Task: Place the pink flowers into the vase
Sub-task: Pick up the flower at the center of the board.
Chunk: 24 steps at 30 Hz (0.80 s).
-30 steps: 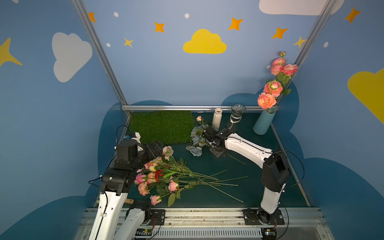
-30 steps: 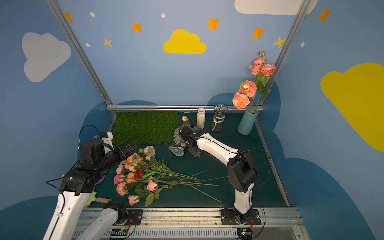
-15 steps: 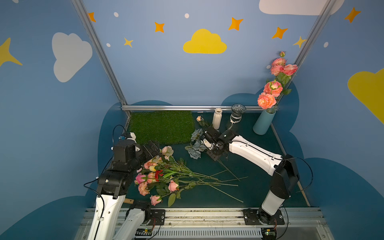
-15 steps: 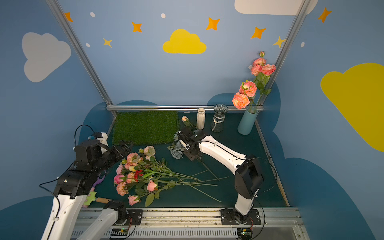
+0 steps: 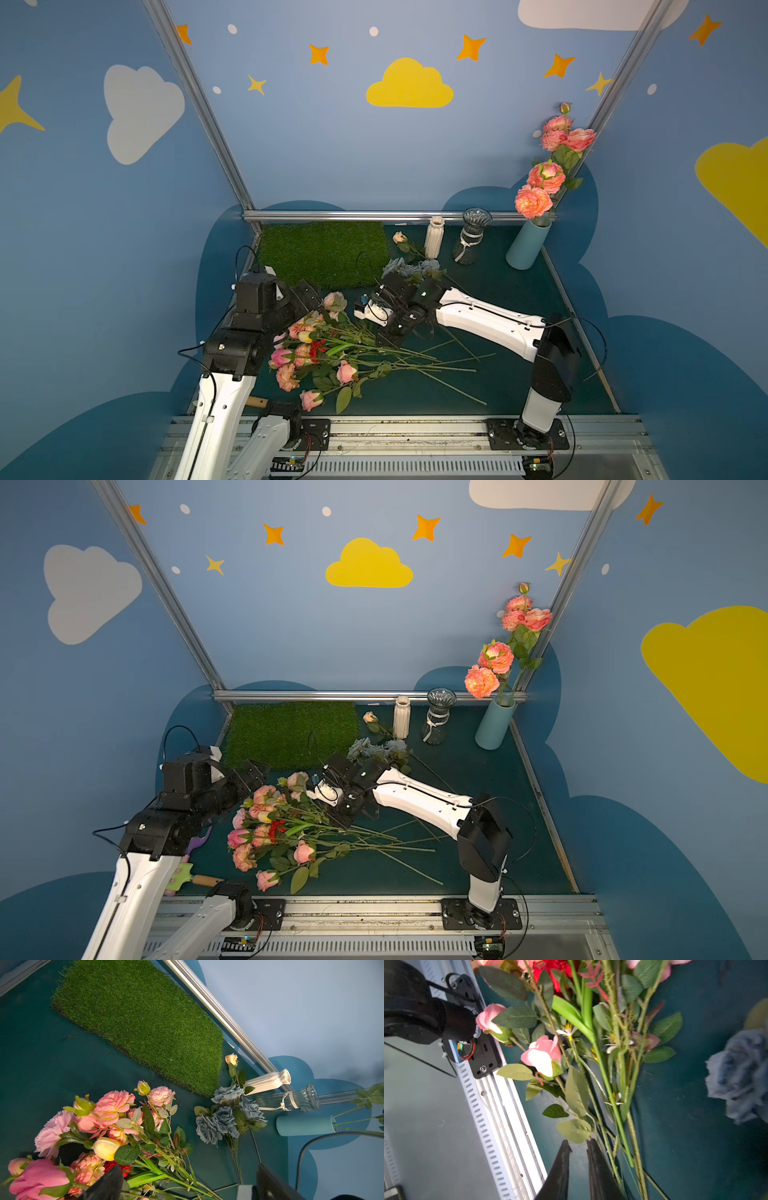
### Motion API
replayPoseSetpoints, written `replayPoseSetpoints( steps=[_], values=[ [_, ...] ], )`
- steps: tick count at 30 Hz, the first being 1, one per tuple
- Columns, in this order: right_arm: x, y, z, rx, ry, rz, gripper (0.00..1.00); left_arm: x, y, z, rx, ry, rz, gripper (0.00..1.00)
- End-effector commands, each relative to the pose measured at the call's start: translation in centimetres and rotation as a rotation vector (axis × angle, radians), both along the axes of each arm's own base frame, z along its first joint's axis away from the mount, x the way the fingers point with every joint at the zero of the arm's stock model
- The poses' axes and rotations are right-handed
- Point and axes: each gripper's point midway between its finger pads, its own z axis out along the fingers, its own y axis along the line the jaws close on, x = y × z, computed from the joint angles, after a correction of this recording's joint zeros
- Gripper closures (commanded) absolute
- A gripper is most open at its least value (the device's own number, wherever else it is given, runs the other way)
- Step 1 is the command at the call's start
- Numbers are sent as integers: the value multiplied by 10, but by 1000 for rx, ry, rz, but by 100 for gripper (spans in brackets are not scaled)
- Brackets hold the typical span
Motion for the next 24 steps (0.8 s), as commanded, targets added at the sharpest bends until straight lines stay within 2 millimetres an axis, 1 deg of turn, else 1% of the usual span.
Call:
replayPoseSetpoints(
  steps=[1,5,7,8,11,13,15,17,20,22,24],
  values=[
    [-26,11,2,24,30,94,80,1,-2,6,-44,16,-6,0],
    [-49,4,-14,-36,52,147,80,8,-4,16,-113,4,-18,0],
    [-55,0,-23,-64,51,154,81,10,-4,18,-144,0,-14,0],
    [-59,-2,-28,-75,54,161,81,11,-10,19,-181,-1,-38,0],
    [-63,-5,-42,-111,46,163,81,12,-14,17,-231,5,-48,0],
    [-60,-7,-52,-141,26,153,81,12,-15,16,-244,4,-49,0],
    [-51,-12,-61,-185,-12,115,82,10,-15,15,-246,2,-46,0],
    [-37,-24,-71,-240,-51,55,84,7,-15,14,-245,-1,-42,0],
    [-24,-46,-82,-299,-75,-16,84,4,-14,12,-243,0,-36,0],
    [-18,-60,-87,-326,-79,-47,84,3,-14,10,-245,2,-38,0],
    [-16,-67,-90,-344,-83,-63,84,3,-15,9,-248,4,-39,0]
  ],
)
